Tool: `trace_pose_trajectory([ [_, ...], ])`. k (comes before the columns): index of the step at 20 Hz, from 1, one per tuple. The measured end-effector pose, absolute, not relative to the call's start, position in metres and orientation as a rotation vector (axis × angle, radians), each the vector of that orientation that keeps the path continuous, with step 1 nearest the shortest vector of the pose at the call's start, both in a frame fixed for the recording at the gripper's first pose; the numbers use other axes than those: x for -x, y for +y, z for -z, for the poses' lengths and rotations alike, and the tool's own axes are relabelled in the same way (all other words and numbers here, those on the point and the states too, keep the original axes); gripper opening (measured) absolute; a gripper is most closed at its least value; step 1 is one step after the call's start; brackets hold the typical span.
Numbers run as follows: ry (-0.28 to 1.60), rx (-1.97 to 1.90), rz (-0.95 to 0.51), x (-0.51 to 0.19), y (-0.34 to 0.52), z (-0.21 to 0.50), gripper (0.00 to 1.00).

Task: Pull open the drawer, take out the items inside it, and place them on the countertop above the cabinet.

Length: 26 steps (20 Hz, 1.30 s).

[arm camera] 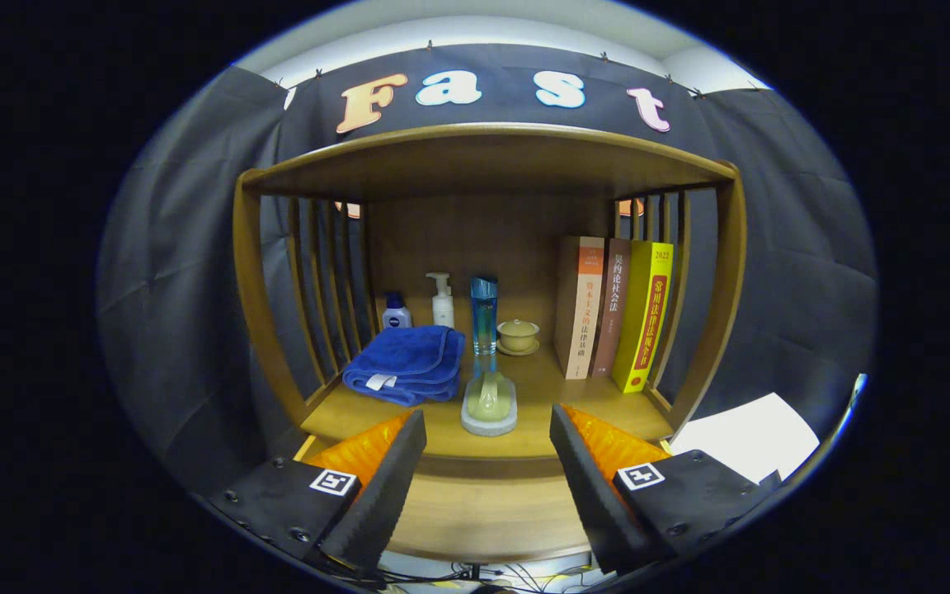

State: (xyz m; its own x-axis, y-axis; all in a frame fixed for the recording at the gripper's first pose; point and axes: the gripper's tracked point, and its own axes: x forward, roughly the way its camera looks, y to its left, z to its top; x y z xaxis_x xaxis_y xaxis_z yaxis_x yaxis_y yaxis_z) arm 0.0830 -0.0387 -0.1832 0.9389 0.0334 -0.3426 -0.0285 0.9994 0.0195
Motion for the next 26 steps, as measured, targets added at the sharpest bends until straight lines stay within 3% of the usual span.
trace_pose_trajectory([
  [13,0.282,0.053,-0.042,0.033,-0.034,0.24,0.99],
  [26,0.466,0.029,-0.023,0.069,-0.034,0.376,0.98],
])
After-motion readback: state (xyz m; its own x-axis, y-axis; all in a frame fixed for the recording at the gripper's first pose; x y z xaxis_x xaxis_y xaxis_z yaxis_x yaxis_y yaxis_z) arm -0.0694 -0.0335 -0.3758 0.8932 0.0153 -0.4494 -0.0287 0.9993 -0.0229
